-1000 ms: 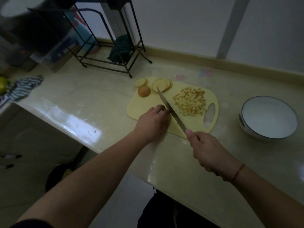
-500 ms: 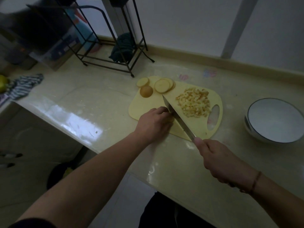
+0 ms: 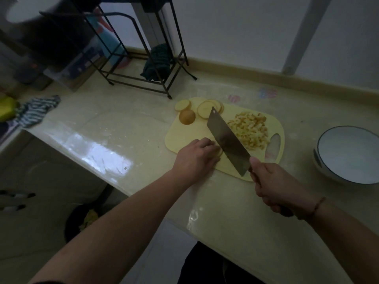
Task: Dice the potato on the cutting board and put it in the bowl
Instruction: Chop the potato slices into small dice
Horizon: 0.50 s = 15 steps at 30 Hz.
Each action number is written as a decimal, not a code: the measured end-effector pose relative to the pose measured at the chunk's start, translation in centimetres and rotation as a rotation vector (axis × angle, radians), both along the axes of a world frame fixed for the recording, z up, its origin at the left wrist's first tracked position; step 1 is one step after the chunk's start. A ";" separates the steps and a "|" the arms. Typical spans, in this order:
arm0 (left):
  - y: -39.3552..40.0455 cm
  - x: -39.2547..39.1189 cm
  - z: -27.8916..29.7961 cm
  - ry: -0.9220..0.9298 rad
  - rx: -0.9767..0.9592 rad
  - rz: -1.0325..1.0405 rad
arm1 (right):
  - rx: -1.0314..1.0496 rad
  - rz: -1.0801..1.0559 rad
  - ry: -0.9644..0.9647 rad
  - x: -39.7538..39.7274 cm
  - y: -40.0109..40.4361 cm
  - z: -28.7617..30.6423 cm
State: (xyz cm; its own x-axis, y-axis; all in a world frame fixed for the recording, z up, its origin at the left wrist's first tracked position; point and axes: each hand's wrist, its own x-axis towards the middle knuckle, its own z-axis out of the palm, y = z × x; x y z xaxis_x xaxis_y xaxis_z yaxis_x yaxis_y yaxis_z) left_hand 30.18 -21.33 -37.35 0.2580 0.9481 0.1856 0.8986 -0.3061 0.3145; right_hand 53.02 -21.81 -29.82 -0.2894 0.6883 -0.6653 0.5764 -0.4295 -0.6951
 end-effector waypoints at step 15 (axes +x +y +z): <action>0.2 -0.8 0.1 -0.035 0.010 -0.090 | 0.343 0.162 -0.123 -1.0 -1.7 0.0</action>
State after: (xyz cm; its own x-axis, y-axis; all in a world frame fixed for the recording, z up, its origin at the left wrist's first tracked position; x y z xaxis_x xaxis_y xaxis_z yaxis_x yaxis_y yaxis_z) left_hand 29.36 -21.17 -37.23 0.3350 0.9195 0.2057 0.8559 -0.3882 0.3416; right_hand 51.99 -23.52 -29.82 -0.3448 0.8285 -0.4412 0.7054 -0.0814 -0.7041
